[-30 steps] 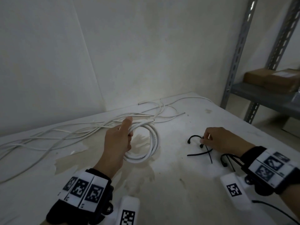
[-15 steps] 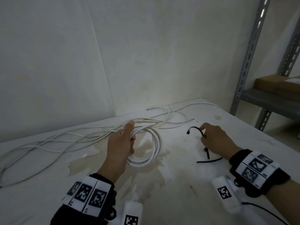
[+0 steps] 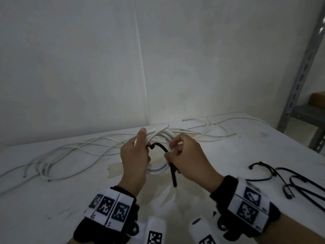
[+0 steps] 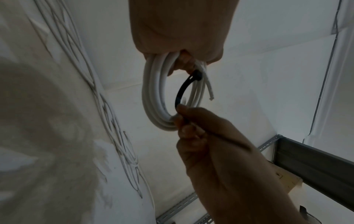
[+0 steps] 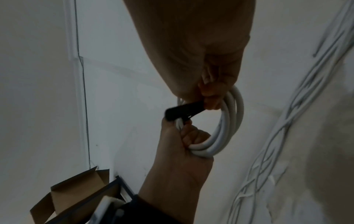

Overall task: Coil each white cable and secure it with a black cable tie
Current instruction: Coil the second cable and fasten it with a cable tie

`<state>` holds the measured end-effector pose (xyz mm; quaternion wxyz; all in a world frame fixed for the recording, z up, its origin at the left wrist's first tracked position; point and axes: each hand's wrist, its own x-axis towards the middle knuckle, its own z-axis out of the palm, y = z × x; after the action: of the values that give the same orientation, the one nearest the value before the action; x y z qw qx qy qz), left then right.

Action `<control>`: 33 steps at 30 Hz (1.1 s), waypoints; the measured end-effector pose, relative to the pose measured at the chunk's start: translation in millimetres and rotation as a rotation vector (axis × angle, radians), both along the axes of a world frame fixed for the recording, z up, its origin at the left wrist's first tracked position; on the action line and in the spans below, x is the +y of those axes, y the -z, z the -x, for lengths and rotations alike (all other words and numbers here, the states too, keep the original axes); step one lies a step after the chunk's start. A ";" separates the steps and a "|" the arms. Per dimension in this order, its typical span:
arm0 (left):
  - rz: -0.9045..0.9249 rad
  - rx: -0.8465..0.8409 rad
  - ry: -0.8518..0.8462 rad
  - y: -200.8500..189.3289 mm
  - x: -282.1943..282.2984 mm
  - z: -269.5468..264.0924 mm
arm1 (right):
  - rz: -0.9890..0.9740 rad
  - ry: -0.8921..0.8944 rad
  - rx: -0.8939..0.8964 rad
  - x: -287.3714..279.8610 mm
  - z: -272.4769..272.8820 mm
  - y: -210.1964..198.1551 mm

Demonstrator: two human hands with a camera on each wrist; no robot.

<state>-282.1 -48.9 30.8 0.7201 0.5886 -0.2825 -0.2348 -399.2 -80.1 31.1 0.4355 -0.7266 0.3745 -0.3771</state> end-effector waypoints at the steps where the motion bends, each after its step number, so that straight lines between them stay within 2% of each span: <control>1: 0.007 -0.004 -0.018 0.3 3.5 -2.6 | -0.034 0.019 -0.030 1.7 -8.3 -0.5; 8: 0.107 0.040 -0.098 5.3 24.3 -20.2 | -0.064 0.063 -0.127 15.6 -48.4 -3.7; 14: 0.104 -0.008 -0.043 6.4 33.4 -34.5 | -0.051 0.096 -0.242 19.1 -66.2 -4.3; 19: 0.101 -0.053 0.004 8.7 38.6 -45.5 | -0.039 0.020 -0.258 29.6 -72.6 -6.7; 22: 0.108 -0.064 0.040 5.3 40.9 -52.6 | -0.156 -0.135 -0.341 29.8 -69.1 -6.1; 27: 0.060 -0.026 0.127 7.6 46.9 -63.8 | -0.208 -0.317 -0.291 30.4 -62.6 -9.8; 33: 0.063 -0.020 0.155 6.1 47.8 -66.7 | -0.150 -0.331 -0.288 28.5 -65.2 -7.3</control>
<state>-215.5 -1.1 24.7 0.7151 0.5444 -0.3415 -0.2749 -334.1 -51.6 38.4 0.5931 -0.6823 0.2111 -0.3716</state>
